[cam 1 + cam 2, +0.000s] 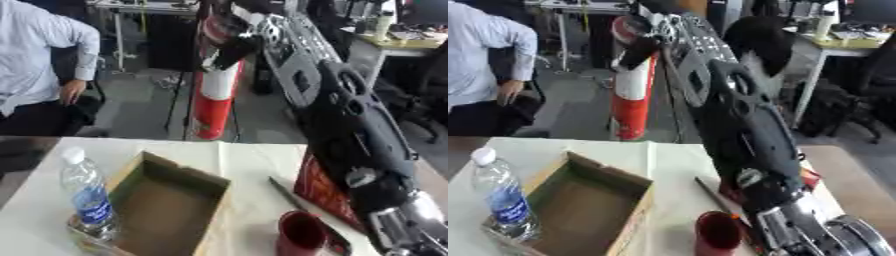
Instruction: Pick up objects on the table and place them in the box.
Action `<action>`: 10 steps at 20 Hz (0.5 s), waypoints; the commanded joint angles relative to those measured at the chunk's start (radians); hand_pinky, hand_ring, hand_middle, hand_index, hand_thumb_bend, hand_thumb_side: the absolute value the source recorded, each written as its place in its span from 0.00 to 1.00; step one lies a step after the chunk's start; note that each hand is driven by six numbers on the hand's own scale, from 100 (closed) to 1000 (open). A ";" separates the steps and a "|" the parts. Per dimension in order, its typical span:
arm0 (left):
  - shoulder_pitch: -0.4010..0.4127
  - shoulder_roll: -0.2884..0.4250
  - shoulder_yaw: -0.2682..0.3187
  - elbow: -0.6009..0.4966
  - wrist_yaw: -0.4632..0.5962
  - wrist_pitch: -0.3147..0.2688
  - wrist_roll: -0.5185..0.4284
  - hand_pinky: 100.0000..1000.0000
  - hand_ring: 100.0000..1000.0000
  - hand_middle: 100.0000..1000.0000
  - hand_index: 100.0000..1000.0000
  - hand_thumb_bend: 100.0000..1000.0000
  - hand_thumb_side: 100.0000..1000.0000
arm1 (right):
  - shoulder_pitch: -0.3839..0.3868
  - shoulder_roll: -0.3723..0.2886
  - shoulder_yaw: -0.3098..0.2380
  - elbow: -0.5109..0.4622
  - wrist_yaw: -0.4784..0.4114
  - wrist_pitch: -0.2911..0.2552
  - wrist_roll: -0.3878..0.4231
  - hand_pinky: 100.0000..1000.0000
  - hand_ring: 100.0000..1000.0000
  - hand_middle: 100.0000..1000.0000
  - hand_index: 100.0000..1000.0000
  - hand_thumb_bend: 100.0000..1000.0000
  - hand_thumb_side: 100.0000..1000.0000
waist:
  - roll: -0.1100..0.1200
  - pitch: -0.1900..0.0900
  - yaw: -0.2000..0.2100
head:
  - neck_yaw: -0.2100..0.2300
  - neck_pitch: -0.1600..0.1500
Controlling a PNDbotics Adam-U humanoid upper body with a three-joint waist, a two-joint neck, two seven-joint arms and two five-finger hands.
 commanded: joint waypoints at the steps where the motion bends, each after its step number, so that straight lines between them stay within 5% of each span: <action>1: -0.007 0.015 -0.002 -0.015 -0.003 0.002 -0.003 0.86 0.71 0.71 0.68 0.00 1.00 | -0.035 -0.010 0.022 -0.066 -0.024 0.002 0.029 0.20 0.40 0.31 0.39 0.33 0.27 | 0.004 -0.024 0.000 | 0.004 0.007; 10: -0.007 0.014 -0.003 -0.015 -0.002 0.002 -0.006 0.86 0.71 0.71 0.68 0.00 1.00 | -0.035 0.011 0.067 -0.147 -0.057 -0.002 0.085 0.20 0.40 0.31 0.39 0.31 0.28 | -0.001 -0.029 0.009 | 0.003 0.005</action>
